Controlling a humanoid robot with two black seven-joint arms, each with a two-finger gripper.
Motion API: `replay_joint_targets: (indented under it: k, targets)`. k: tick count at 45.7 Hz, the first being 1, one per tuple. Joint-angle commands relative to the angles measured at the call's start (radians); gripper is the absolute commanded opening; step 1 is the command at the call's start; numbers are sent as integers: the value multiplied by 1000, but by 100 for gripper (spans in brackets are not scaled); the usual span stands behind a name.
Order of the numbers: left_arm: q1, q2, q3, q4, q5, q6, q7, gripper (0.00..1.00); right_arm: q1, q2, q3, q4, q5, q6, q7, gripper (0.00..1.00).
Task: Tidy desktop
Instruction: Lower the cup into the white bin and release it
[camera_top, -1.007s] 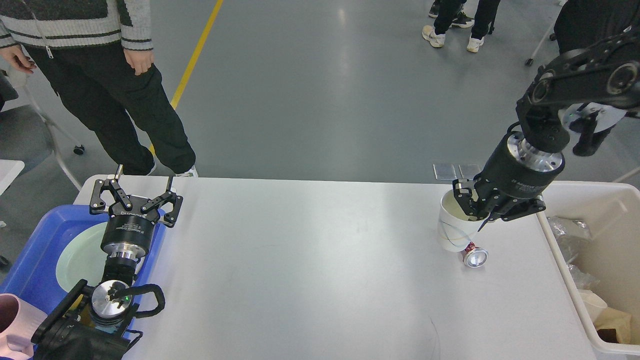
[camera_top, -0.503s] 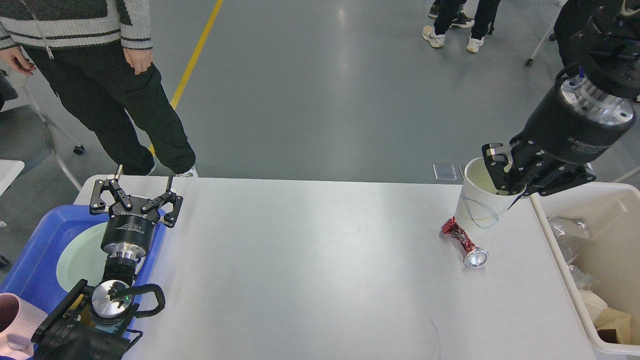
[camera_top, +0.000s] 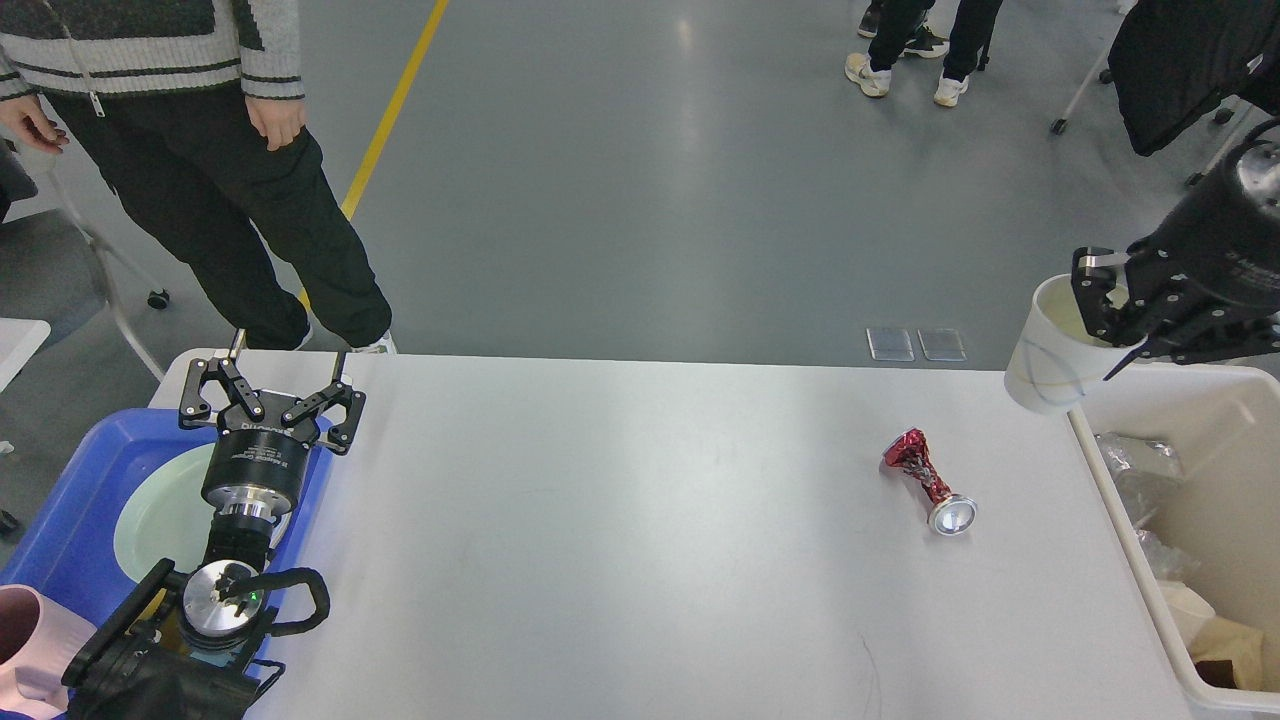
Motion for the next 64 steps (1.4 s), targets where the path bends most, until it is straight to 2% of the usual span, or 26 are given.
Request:
replay_joint_targets:
  k: [1, 9, 14, 21, 28, 32, 45, 47, 53, 64]
  targets:
    - [0, 1, 2, 0, 0, 0, 0, 96, -181, -109, -17, -150, -3, -67, -14, 0]
    - [-1, 0, 2, 0, 0, 0, 0, 96, -449, -253, 12, -448, -4, -91, -14, 0]
    - [-1, 1, -1, 0, 0, 0, 0, 96, -670, -307, 102, -669, -3, -102, -14, 0]
    - [0, 1, 2, 0, 0, 0, 0, 96, -1087, -317, 331, -1012, 0, -195, -13, 0]
    - [0, 0, -1, 0, 0, 0, 0, 96, -1400, -307, 559, -1231, -1, -300, -13, 0]
    - [0, 1, -1, 0, 0, 0, 0, 96, -1517, -284, 610, -1264, -3, -401, -13, 0]
    - [0, 1, 2, 0, 0, 0, 0, 96, -1790, -87, 607, -1290, -18, -845, -14, 0]
    - [-1, 1, -1, 0, 0, 0, 0, 96, -1812, -72, 607, -1300, -18, -884, -16, 0]
    - [-1, 1, -1, 0, 0, 0, 0, 96, -1842, -55, 609, -1307, -17, -943, -19, 0]
    - [0, 1, -1, 0, 0, 0, 0, 96, -1844, -57, 615, -1307, -12, -949, -27, 0]
